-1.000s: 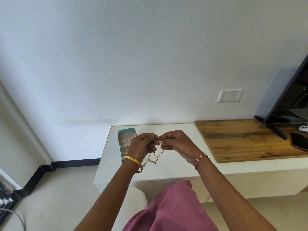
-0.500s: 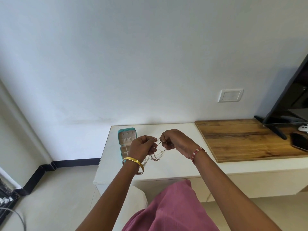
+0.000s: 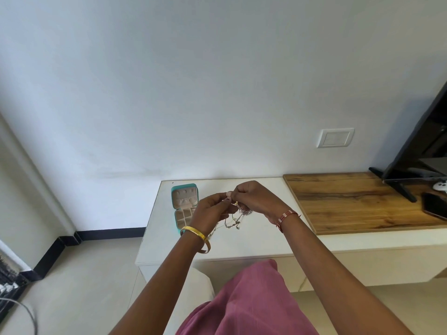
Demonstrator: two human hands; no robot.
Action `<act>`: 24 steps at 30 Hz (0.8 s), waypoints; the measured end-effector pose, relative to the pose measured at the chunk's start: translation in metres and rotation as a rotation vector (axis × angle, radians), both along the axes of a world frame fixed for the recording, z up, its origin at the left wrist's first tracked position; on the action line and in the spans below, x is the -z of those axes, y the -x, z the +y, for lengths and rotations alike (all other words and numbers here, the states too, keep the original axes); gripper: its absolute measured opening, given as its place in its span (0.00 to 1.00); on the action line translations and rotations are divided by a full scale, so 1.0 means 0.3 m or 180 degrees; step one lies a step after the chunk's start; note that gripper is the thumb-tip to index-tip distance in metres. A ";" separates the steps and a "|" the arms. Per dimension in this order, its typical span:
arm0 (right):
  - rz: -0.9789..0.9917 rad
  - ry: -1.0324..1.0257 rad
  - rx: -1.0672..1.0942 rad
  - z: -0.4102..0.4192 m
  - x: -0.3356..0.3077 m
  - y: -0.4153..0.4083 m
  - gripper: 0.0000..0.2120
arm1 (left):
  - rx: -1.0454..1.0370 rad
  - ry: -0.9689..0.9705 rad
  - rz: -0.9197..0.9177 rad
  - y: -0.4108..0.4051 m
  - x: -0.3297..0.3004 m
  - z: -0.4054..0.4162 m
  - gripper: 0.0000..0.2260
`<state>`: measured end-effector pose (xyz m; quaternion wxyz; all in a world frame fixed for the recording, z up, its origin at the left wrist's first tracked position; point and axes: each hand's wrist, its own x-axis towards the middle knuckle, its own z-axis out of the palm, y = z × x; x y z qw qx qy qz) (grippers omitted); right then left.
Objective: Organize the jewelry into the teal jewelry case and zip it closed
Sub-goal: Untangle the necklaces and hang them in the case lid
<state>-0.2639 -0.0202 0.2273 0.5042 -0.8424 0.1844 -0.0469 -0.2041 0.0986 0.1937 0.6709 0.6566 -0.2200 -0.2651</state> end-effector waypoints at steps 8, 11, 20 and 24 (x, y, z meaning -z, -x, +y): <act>-0.0061 -0.0197 -0.0014 -0.011 0.002 -0.002 0.17 | -0.0061 -0.0326 -0.0388 -0.020 0.001 0.019 0.08; -0.0167 -0.0528 -0.0047 -0.013 0.007 0.002 0.17 | 0.0032 -0.0224 -0.0227 -0.022 -0.005 0.026 0.11; -0.0487 -0.1663 0.0055 -0.030 0.048 -0.010 0.18 | -0.0139 0.0498 0.0681 -0.029 -0.007 0.037 0.14; -0.0528 -0.1711 -0.0086 -0.025 0.050 -0.014 0.13 | -0.0196 0.0542 0.0630 -0.044 -0.007 0.033 0.10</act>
